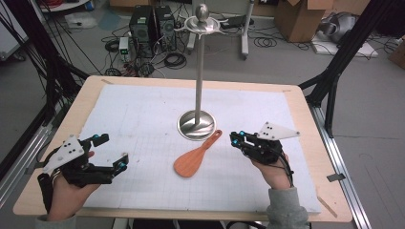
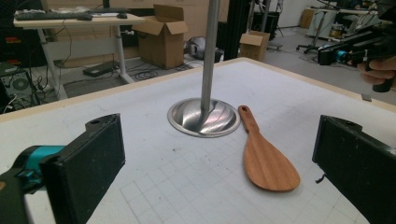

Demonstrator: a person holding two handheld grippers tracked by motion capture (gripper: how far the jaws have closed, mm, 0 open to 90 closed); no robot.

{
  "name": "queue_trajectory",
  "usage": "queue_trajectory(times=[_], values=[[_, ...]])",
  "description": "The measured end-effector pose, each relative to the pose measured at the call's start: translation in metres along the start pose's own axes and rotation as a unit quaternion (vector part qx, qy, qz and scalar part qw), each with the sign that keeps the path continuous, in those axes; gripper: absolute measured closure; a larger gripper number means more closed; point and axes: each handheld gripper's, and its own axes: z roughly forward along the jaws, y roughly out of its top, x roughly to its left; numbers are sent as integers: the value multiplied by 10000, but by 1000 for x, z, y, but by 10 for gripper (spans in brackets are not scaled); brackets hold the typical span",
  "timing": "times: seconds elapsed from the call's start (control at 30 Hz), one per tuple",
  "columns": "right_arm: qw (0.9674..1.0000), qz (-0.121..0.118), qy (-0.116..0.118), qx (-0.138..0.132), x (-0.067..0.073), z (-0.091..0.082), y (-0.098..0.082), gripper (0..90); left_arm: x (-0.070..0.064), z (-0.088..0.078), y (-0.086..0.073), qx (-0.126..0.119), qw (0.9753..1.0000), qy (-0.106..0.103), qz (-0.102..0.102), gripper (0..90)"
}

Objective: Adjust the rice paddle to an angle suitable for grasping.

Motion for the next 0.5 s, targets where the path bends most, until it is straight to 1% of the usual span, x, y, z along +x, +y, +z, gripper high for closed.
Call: queue_trajectory(times=[0.03,0.1,0.27,0.3,0.33,0.37,0.4,0.43,0.5], values=[[10000,7,6,36,0,2,0,863,0,0,-1,-1,10000,-6,-41,27],[9999,5,31,99,0,6,-1,891,0,0,-2,15,10000,-1,-42,27],[9997,63,118,207,-1,14,-3,893,0,-1,-5,60,10000,26,-59,27],[9996,87,154,241,-2,19,-4,893,0,-2,-6,85,9999,40,-51,27],[9996,87,154,241,-2,19,-4,893,0,-2,-6,85,9999,40,-51,27],[9994,120,182,279,-2,23,-5,893,0,-3,-6,96,9999,58,-55,27],[9994,120,182,279,-2,23,-5,893,0,-3,-6,96,9999,58,-55,27],[9992,114,218,304,-3,28,-6,893,0,-5,-7,96,9999,69,-70,27],[9991,125,230,320,-3,30,-7,893,0,-6,-7,90,9999,76,-73,27]])
